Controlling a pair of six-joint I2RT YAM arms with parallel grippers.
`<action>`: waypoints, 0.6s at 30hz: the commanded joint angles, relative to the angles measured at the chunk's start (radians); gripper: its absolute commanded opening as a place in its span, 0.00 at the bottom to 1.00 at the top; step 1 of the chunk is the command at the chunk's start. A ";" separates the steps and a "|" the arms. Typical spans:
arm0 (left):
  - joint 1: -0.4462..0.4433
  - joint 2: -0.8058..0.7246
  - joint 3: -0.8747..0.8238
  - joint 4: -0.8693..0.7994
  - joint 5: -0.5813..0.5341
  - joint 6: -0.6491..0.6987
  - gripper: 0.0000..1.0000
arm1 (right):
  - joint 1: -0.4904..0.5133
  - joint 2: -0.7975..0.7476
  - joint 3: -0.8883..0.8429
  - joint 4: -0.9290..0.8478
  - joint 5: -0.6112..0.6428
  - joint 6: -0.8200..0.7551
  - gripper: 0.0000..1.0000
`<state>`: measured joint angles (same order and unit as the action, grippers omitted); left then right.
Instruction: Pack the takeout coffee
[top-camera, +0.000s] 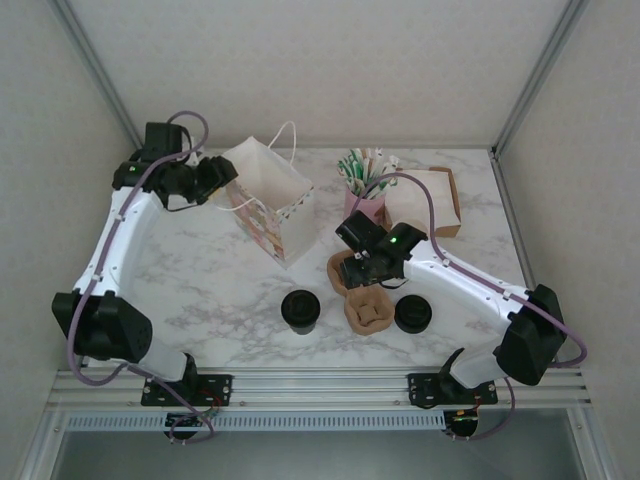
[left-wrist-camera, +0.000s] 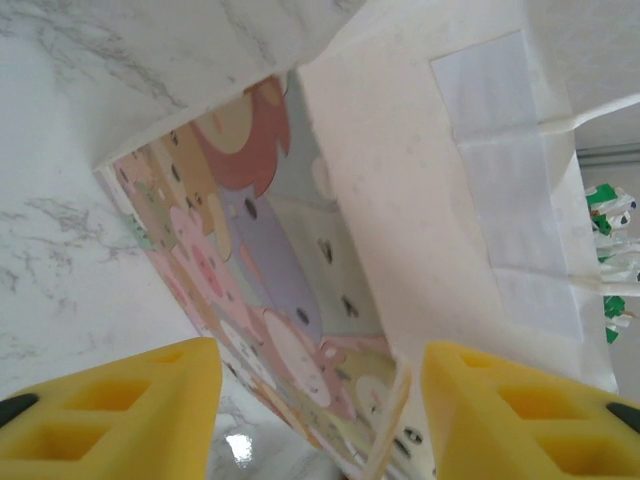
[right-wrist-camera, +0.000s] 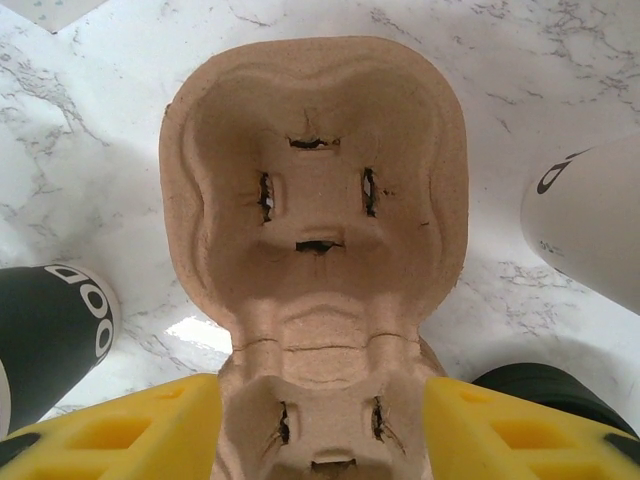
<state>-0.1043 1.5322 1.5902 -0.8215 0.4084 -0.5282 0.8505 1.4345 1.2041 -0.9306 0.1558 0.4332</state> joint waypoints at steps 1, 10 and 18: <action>-0.006 0.016 0.046 -0.043 -0.054 0.015 0.50 | -0.009 0.000 -0.008 -0.008 0.007 -0.013 0.56; -0.011 0.058 0.074 -0.047 -0.049 0.016 0.49 | -0.013 0.005 0.000 -0.012 -0.001 -0.017 0.56; -0.017 0.089 0.104 -0.102 -0.082 0.064 0.24 | -0.013 0.009 0.004 -0.023 -0.009 -0.023 0.56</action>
<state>-0.1154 1.6024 1.6535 -0.8726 0.3531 -0.4976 0.8467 1.4357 1.2037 -0.9314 0.1555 0.4290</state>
